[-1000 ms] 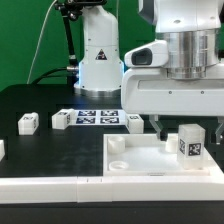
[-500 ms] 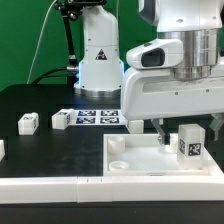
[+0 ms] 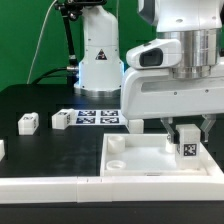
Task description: Assemble one leg
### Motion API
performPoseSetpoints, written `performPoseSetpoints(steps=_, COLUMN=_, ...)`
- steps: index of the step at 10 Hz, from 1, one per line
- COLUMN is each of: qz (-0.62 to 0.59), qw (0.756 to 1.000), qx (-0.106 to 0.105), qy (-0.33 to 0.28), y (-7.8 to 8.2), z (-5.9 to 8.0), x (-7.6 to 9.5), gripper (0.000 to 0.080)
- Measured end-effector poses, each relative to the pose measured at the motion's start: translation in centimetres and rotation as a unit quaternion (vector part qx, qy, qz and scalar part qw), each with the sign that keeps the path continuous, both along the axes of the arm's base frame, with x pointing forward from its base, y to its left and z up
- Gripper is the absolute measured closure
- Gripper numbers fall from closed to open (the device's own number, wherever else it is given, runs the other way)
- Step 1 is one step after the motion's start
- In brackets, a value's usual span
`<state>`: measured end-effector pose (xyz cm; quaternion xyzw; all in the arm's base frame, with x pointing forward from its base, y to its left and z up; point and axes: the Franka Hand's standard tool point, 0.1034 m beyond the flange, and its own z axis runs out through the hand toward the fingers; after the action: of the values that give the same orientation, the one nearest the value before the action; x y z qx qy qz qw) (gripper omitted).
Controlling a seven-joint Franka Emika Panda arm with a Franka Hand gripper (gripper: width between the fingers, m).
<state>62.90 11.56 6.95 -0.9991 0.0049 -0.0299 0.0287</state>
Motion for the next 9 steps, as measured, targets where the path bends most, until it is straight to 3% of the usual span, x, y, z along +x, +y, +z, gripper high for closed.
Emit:
performPoseSetpoints(steps=4, qz=-0.191, qw=0.982, qx=0.008, qy=0.010, y=0.1, z=0.0, x=0.0, gripper=0.0511)
performPoseSetpoints(steps=9, qz=-0.368, qw=0.930, qx=-0.003, qy=0.005, y=-2.3, z=0.0, x=0.0, gripper=0.0498)
